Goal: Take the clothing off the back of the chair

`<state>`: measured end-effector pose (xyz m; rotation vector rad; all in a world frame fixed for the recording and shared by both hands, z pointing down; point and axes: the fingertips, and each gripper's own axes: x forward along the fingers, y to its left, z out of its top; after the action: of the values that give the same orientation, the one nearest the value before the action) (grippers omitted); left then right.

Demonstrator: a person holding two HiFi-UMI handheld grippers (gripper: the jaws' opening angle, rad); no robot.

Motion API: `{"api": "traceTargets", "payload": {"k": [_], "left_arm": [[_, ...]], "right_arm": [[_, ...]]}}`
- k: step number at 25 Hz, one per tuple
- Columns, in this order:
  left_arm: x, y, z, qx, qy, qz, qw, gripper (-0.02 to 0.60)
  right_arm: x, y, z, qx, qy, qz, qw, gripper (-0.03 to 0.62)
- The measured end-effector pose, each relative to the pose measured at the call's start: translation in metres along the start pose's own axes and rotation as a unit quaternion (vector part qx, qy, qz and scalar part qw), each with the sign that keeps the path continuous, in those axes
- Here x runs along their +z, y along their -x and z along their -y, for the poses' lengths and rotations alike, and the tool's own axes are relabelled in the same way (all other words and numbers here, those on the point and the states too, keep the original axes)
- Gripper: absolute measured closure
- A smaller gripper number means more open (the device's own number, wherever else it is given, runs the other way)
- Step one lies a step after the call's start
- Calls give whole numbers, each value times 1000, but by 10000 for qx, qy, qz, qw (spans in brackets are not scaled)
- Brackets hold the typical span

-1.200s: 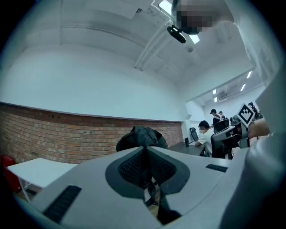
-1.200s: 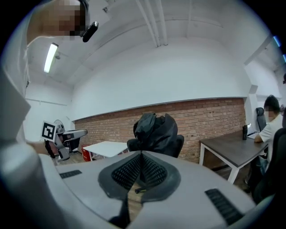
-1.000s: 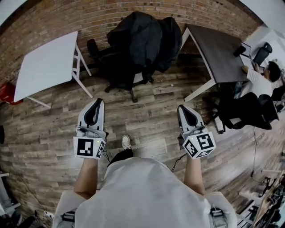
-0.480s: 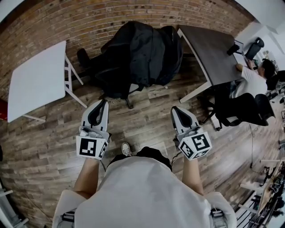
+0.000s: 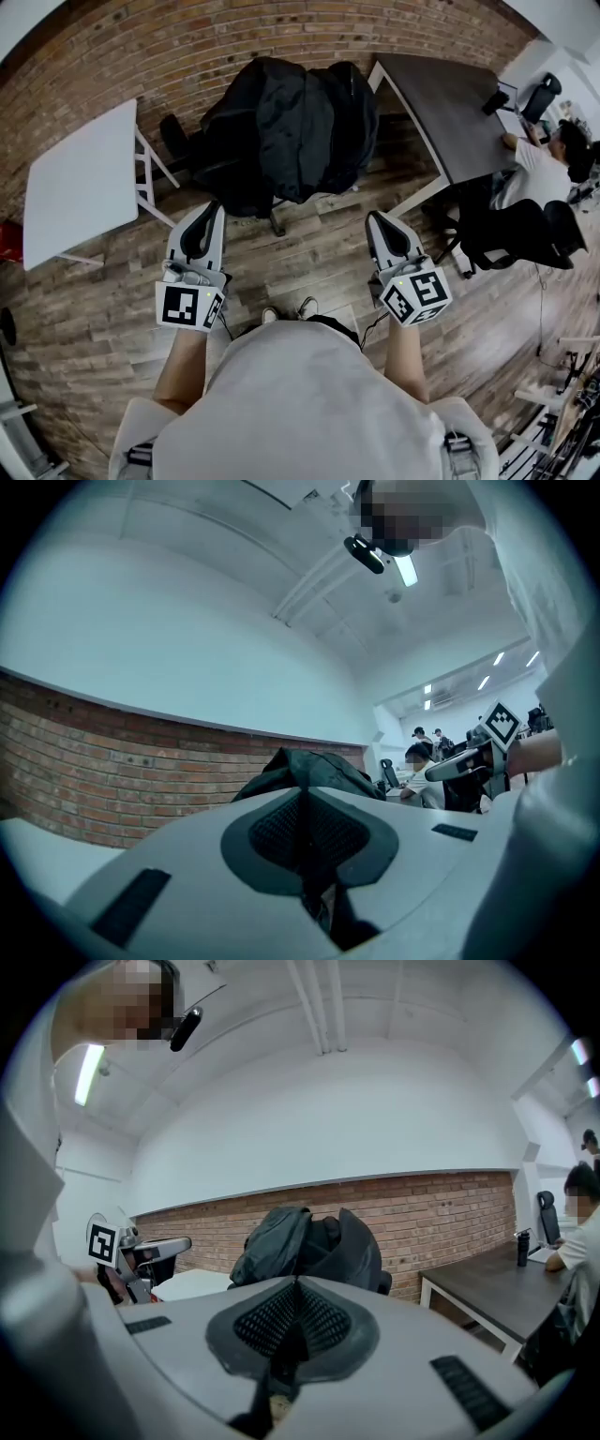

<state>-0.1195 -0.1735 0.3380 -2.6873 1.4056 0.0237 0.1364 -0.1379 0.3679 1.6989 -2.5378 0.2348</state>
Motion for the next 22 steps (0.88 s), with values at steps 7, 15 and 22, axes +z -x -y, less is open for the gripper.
{"api": "traceTargets", "payload": {"k": [7, 15, 22], "left_arm": [[7, -11, -13, 261, -34, -18, 9997, 543], [-3, -13, -1, 290, -21, -237, 9993, 543], [-4, -13, 6, 319, -44, -326, 9989, 543]], "right_arm": [[19, -24, 13, 241, 82, 98, 9996, 572], [23, -35, 41, 384, -229, 122, 9989, 572], [25, -86, 104, 558, -823, -16, 9950, 391]]}}
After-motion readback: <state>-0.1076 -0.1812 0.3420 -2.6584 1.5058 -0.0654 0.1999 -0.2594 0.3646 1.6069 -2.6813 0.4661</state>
